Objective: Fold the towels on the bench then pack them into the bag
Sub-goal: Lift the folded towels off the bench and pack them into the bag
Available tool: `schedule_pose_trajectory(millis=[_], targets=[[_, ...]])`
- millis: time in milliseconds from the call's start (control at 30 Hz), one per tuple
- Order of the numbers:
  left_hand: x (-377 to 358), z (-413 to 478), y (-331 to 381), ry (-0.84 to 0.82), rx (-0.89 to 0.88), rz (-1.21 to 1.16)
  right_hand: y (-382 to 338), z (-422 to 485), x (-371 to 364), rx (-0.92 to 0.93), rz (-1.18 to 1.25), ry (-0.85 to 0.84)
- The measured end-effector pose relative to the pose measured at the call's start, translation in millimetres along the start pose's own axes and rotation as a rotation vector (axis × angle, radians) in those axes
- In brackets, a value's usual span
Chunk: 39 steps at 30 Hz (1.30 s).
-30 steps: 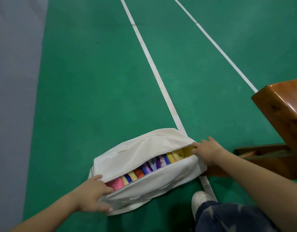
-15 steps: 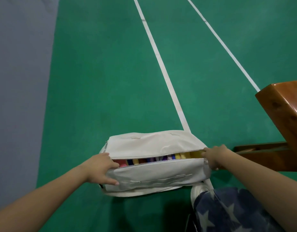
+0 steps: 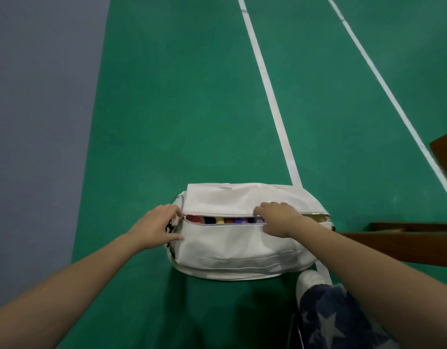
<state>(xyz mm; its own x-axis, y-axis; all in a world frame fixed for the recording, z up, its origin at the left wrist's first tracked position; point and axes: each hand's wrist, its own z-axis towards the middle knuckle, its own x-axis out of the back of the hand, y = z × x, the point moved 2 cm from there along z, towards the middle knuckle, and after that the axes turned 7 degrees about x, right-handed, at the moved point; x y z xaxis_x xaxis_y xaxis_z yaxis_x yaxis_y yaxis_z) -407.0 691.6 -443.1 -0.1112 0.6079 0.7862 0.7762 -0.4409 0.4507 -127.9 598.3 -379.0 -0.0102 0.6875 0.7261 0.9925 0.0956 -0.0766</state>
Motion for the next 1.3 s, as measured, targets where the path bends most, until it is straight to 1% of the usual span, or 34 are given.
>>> schedule_pose_trajectory(millis=[133,200,267,367,500,667,767,933,1133,1233,1300], targets=[[-9.7,-1.9,-9.5,-0.035,0.241,-0.222,-42.1,25.1,8.0,0.116,0.167,0.069],[-13.6,1.4,-10.8,-0.042,0.313,-0.303,-60.4,34.9,10.5,0.145,0.247,0.104],[-16.6,5.0,-10.6,-0.060,0.358,-0.316,-75.1,43.8,11.6,0.159,0.306,0.127],[-19.8,11.1,-7.2,-0.061,0.371,-0.228,-90.6,53.2,12.7,0.171,0.391,0.153],[-21.5,18.3,-2.7,-0.042,0.401,-0.245,-105.9,61.4,8.7,0.195,0.458,0.192],[-25.0,25.3,-1.0,-0.017,0.382,-0.536,-119.1,69.4,-0.6,0.203,0.473,0.263],[-23.6,26.6,-1.3,-0.089,0.374,-0.662,-126.1,70.3,-3.6,0.219,0.461,0.291],[-22.5,20.8,-4.9,-0.200,0.396,-0.972,-131.4,71.2,-6.1,0.206,0.389,0.350],[-23.7,14.1,-12.9,-0.316,0.389,-1.111,-135.9,68.8,-1.9,0.186,0.410,0.388],[-25.3,11.2,-11.9,-0.331,0.382,-1.163,-138.6,66.9,-1.8,0.179,0.379,0.410],[-25.0,10.3,-12.9,-0.333,0.395,-1.185,-138.1,66.0,-2.4,0.173,0.417,0.420]])
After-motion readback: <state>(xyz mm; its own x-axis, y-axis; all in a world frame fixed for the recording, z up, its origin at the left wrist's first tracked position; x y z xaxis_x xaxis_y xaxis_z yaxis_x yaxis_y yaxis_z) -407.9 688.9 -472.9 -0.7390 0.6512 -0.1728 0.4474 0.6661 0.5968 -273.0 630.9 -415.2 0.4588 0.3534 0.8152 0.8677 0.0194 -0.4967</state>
